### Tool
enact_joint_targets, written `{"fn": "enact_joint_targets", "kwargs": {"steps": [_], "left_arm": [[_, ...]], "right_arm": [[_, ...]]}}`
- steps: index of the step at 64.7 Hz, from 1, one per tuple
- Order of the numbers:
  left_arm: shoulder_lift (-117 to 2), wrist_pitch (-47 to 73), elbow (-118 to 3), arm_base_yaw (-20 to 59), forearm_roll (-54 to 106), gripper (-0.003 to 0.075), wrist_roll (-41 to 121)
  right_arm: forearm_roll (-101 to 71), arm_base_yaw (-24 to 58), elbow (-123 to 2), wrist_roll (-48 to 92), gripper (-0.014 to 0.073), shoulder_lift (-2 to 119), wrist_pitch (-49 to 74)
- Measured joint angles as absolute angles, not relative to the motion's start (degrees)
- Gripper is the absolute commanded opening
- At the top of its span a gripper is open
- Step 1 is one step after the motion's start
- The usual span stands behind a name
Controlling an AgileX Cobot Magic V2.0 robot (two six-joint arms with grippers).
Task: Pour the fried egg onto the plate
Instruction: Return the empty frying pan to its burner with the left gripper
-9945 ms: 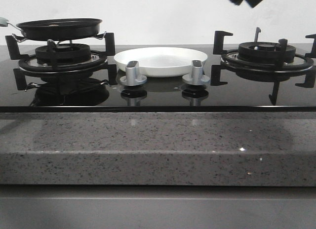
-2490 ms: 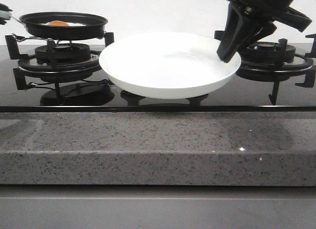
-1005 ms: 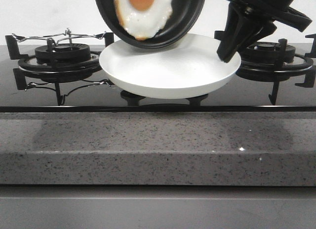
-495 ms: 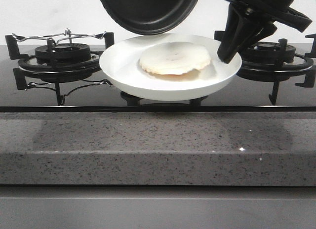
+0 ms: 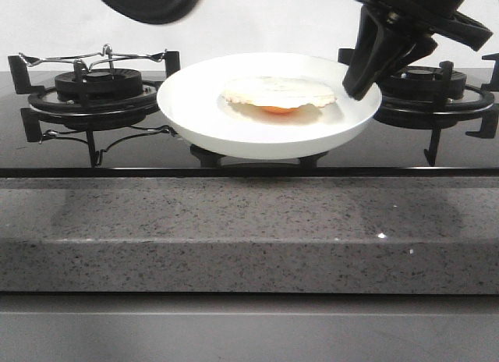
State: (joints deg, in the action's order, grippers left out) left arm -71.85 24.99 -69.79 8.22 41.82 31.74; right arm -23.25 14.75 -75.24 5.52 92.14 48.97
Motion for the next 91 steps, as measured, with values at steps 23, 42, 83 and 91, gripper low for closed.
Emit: {"fn": "enact_joint_targets", "kwargs": {"steps": [23,42,83,91], "left_arm": [[-84.7,40.6,-69.8,-15.0,73.6,-0.0019,31.5],[-97.3,53.8,-69.8,-19.9,90.1,-0.0019,31.4],[-103.4,58.4,-70.1,-19.9,92.9,0.0540,31.1],[-103.4,58.6,-70.1,-20.2,92.9,0.0558,31.1]], "right_arm": [[-23.2,14.7,-75.2,5.5,-0.0067,92.1,49.0],[-23.2,14.7,-75.2,5.5,-0.0067,92.1,49.0],[-23.2,14.7,-75.2,5.5,-0.0067,92.1,49.0],[-23.2,14.7,-75.2,5.5,-0.0067,92.1,49.0]]}}
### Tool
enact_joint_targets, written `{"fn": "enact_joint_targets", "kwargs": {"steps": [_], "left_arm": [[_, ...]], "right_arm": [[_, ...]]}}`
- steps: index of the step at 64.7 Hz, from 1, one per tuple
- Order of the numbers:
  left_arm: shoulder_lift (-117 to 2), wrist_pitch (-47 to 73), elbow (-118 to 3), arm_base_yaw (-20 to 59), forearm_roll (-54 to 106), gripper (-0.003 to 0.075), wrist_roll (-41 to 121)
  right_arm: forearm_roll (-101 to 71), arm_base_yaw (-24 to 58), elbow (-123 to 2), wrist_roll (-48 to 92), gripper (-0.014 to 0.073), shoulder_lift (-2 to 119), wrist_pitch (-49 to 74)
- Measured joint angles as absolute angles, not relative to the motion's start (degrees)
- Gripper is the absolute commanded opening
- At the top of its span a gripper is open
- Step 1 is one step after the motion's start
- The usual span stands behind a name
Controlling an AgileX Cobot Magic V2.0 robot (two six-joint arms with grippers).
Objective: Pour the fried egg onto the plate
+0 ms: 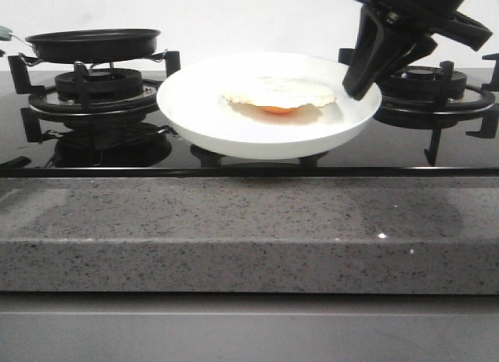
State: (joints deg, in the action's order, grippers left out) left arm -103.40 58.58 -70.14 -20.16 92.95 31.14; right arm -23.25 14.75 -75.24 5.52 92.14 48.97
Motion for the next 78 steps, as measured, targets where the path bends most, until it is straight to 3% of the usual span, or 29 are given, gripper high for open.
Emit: {"fn": "enact_joint_targets", "kwargs": {"steps": [30,48,61,69,78], "left_arm": [[-102.8,60.1,-70.1,-27.6,93.2,0.0558,31.5],[-94.0,59.1,-70.1,-26.9,92.0,0.0558,35.6],[-83.1,58.3,-70.1,-20.2,81.2,0.0558,38.0],[-75.9,54.6,-70.1,-12.9,65.3,0.0555,36.5],[-68.5,51.6,-70.1,-3.2,39.5,0.0555,23.4]], "right_arm": [[-23.2,14.7,-75.2,5.5,-0.0067,92.1,49.0],[-23.2,14.7,-75.2,5.5,-0.0067,92.1,49.0],[-23.2,14.7,-75.2,5.5,-0.0067,92.1,49.0],[-23.2,14.7,-75.2,5.5,-0.0067,92.1,49.0],[-23.2,14.7,-75.2,5.5,-0.0067,92.1,49.0]]}}
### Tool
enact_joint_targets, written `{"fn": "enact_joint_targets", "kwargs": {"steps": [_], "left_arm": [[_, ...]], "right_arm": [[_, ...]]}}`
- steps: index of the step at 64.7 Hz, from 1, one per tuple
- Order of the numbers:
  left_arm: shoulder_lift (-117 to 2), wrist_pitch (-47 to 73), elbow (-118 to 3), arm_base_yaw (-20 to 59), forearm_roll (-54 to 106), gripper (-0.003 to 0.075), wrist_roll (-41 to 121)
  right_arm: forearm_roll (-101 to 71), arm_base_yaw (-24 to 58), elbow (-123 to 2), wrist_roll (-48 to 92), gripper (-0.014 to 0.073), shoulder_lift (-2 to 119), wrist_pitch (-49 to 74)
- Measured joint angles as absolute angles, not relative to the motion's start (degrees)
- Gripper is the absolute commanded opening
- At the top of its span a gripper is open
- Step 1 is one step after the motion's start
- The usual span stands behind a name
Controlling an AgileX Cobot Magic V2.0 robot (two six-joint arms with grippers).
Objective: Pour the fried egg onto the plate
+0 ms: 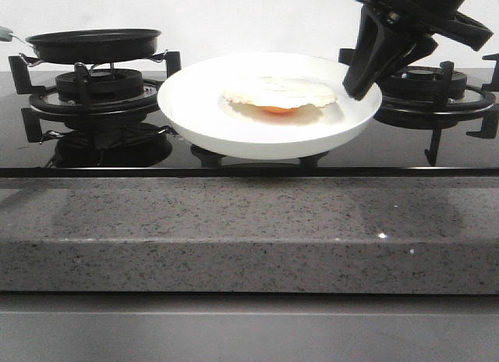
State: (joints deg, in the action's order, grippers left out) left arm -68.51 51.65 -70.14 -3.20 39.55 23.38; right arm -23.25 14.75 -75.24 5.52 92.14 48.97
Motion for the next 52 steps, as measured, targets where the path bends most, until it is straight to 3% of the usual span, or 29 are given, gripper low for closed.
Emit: {"fn": "enact_joint_targets", "kwargs": {"steps": [12,22,52], "left_arm": [[-60.2,51.6,-67.1,5.9,13.6,0.0555,5.6],[-53.8,51.9,-61.4,8.6,2.5,0.0555,-3.3],[-42.2,53.4,-52.7,8.7,-0.9,0.0555,-5.9]], "right_arm": [[-23.2,14.7,-75.2,5.5,-0.0067,92.1,49.0],[-23.2,14.7,-75.2,5.5,-0.0067,92.1,49.0],[-23.2,14.7,-75.2,5.5,-0.0067,92.1,49.0]]}}
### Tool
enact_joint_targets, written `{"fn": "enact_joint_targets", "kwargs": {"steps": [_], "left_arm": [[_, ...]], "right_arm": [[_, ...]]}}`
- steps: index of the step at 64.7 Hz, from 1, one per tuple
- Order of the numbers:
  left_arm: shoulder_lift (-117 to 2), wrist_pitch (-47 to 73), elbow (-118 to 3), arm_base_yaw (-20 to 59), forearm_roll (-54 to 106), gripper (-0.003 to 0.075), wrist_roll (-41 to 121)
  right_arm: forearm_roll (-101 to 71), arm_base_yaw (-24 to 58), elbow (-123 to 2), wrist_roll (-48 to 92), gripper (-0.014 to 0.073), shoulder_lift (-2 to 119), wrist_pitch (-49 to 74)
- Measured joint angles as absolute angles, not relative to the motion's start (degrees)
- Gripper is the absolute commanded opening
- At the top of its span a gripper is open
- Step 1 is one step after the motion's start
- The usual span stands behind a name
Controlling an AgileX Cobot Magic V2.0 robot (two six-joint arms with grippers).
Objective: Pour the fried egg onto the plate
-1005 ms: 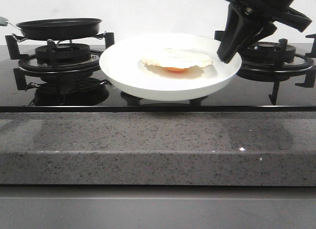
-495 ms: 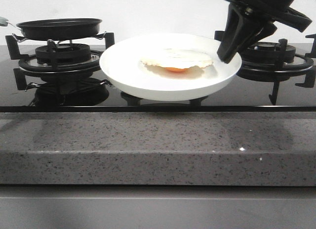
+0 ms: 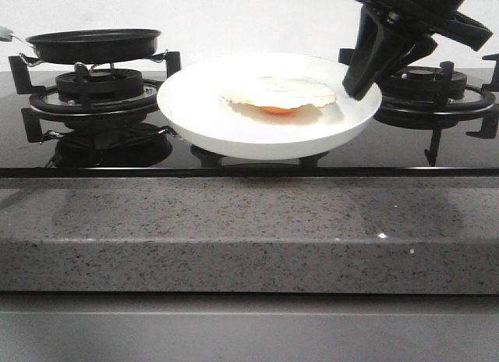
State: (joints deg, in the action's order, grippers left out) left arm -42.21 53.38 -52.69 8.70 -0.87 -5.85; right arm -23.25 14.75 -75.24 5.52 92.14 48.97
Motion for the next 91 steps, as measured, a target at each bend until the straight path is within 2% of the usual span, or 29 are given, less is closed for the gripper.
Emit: {"fn": "enact_joint_targets", "kwargs": {"steps": [20,35,59,79,84,91], "left_arm": [[-42.2,53.4,-52.7,8.7,-0.9,0.0555,-6.0],[-42.2,53.4,-52.7,8.7,-0.9,0.0555,-6.0],[-42.2,53.4,-52.7,8.7,-0.9,0.0555,-6.0],[-42.2,53.4,-52.7,8.7,-0.9,0.0555,-6.0],[-42.2,53.4,-52.7,8.7,-0.9,0.0555,-6.0],[-42.2,53.4,-52.7,8.7,-0.9,0.0555,-6.0]], "right_arm": [[-23.2,14.7,-76.0,5.5,-0.0067,92.1,49.1],[-23.0,14.7,-86.4,5.1,-0.0067,93.4,50.6],[-17.5,14.2,-105.7,-10.7,-0.0067,107.1,54.5],[-13.3,13.2,-110.0,-19.4,-0.0066,115.3,56.8],[-12.9,13.1,-110.0,-19.7,-0.0050,116.5,57.1],[-12.9,13.1,-110.0,-19.9,0.0046,117.8,57.4]]}}
